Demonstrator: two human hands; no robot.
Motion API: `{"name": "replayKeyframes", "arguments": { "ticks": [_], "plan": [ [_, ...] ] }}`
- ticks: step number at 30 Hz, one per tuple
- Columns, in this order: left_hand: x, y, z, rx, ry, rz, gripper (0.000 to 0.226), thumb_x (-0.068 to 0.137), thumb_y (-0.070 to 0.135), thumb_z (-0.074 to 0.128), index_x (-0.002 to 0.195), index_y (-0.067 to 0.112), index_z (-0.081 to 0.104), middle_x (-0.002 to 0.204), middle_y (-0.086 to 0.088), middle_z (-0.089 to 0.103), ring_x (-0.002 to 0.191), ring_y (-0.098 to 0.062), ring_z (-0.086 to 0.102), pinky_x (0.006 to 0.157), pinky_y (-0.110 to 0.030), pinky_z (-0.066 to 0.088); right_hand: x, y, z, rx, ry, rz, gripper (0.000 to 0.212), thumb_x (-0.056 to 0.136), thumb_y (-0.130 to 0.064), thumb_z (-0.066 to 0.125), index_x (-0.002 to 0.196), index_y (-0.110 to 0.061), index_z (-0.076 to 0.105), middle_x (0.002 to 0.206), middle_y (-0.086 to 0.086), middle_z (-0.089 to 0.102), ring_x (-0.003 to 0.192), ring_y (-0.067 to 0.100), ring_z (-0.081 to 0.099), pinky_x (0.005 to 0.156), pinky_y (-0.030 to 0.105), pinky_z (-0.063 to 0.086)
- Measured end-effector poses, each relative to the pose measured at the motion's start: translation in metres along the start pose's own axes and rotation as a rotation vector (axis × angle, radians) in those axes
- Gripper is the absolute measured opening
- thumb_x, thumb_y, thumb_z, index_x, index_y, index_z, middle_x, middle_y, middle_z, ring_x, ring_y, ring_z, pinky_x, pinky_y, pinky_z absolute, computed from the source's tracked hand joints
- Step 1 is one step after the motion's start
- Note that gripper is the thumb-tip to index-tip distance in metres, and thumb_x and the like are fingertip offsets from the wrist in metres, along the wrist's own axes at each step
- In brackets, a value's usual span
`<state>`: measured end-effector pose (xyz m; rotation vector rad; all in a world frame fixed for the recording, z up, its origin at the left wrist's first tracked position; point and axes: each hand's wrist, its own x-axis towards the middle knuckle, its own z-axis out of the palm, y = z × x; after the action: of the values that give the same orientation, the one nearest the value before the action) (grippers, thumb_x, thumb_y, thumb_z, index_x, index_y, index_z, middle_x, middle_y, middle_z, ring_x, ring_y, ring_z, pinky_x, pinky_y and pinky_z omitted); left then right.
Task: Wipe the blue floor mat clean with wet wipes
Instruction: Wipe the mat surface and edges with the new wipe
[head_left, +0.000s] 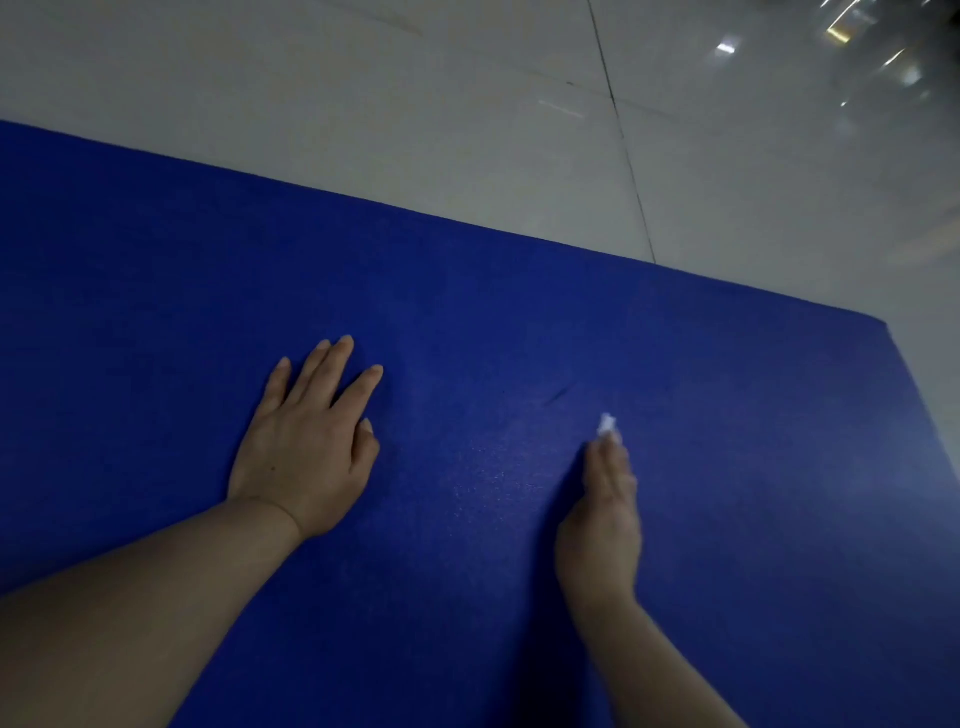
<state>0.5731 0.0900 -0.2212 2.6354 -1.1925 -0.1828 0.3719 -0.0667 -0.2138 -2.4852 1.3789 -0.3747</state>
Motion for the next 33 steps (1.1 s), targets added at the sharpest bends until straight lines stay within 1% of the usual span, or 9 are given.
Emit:
{"name": "replayKeyframes", "arguments": {
  "ticks": [6, 8, 12, 14, 18, 22, 26, 29, 33],
  "plan": [
    [-0.001, -0.001, -0.001, -0.007, 0.002, 0.004, 0.062, 0.090, 0.037, 0.019, 0.143, 0.015, 0.042, 0.156, -0.011, 0.026, 0.144, -0.024, 0.022, 0.118, -0.045, 0.012, -0.040, -0.052, 0.026, 0.019, -0.209, -0.540, 0.072, 0.074, 0.007, 0.025, 0.144, -0.008, 0.033, 0.153, 0.006, 0.031, 0.142, 0.017, 0.025, 0.118, 0.029, 0.009],
    [-0.001, 0.000, -0.001, -0.008, 0.007, 0.006, 0.061, 0.090, 0.036, 0.020, 0.142, 0.014, 0.043, 0.156, -0.011, 0.026, 0.144, -0.024, 0.022, 0.118, -0.045, 0.012, -0.024, -0.017, 0.012, 0.025, -0.173, -0.421, 0.074, 0.075, 0.006, 0.025, 0.147, -0.012, 0.030, 0.151, -0.001, 0.029, 0.140, 0.015, 0.027, 0.117, 0.022, 0.010],
    [0.000, 0.000, 0.000, -0.003, 0.004, 0.007, 0.061, 0.090, 0.036, 0.020, 0.143, 0.014, 0.043, 0.156, -0.011, 0.026, 0.144, -0.024, 0.023, 0.118, -0.045, 0.012, 0.006, 0.058, -0.031, -0.017, -0.021, 0.154, 0.087, 0.076, 0.023, 0.030, 0.149, -0.023, 0.019, 0.156, -0.006, 0.022, 0.145, 0.014, 0.016, 0.119, 0.032, 0.013],
    [0.000, -0.001, 0.001, 0.002, 0.005, 0.009, 0.062, 0.090, 0.036, 0.019, 0.143, 0.014, 0.042, 0.156, -0.011, 0.026, 0.144, -0.024, 0.022, 0.118, -0.045, 0.012, 0.006, 0.058, -0.031, -0.031, 0.029, 0.263, 0.084, 0.079, 0.025, 0.031, 0.150, -0.020, 0.020, 0.158, -0.004, 0.019, 0.146, 0.014, 0.015, 0.119, 0.032, 0.013],
    [0.000, 0.001, 0.000, 0.000, 0.002, 0.006, 0.062, 0.090, 0.036, 0.019, 0.143, 0.014, 0.042, 0.156, -0.011, 0.026, 0.144, -0.024, 0.023, 0.118, -0.046, 0.013, -0.026, 0.003, 0.010, -0.031, -0.002, -0.123, 0.074, 0.073, 0.012, 0.023, 0.144, -0.002, 0.035, 0.152, 0.004, 0.031, 0.142, 0.018, 0.026, 0.117, 0.031, 0.015],
    [0.000, 0.002, -0.002, -0.017, 0.009, 0.008, 0.053, 0.095, 0.030, 0.029, 0.144, 0.015, 0.041, 0.157, -0.010, 0.023, 0.145, -0.023, 0.019, 0.119, -0.044, 0.008, -0.046, -0.027, 0.020, 0.006, -0.145, -0.432, 0.072, 0.072, 0.007, 0.024, 0.141, -0.005, 0.039, 0.150, 0.008, 0.035, 0.141, 0.018, 0.026, 0.117, 0.031, 0.013],
    [0.000, 0.000, -0.003, -0.052, 0.037, 0.020, 0.053, 0.095, 0.029, 0.027, 0.143, 0.012, 0.042, 0.157, -0.011, 0.023, 0.145, -0.023, 0.018, 0.118, -0.042, 0.006, -0.013, 0.032, -0.009, -0.058, -0.070, -0.176, 0.083, 0.065, 0.023, 0.031, 0.144, -0.002, 0.036, 0.151, 0.004, 0.031, 0.139, 0.025, 0.033, 0.117, 0.027, 0.012],
    [-0.009, 0.003, -0.003, -0.073, 0.060, 0.095, 0.057, 0.091, 0.030, 0.023, 0.136, 0.007, 0.049, 0.153, -0.015, 0.031, 0.142, -0.028, 0.026, 0.117, -0.044, 0.009, 0.003, 0.056, -0.027, -0.068, -0.069, 0.137, 0.082, 0.080, 0.023, 0.031, 0.151, -0.015, 0.018, 0.157, -0.005, 0.016, 0.146, 0.013, 0.013, 0.118, 0.021, -0.001],
    [-0.050, 0.026, -0.001, -0.123, 0.058, 0.127, 0.053, 0.090, 0.024, 0.027, 0.135, 0.007, 0.049, 0.152, -0.015, 0.031, 0.142, -0.028, 0.026, 0.118, -0.042, 0.008, -0.030, -0.002, 0.001, -0.003, -0.027, -0.121, 0.070, 0.082, 0.017, 0.033, 0.148, -0.005, 0.027, 0.155, 0.001, 0.023, 0.144, 0.018, 0.023, 0.119, 0.030, 0.013]
  ]
}}
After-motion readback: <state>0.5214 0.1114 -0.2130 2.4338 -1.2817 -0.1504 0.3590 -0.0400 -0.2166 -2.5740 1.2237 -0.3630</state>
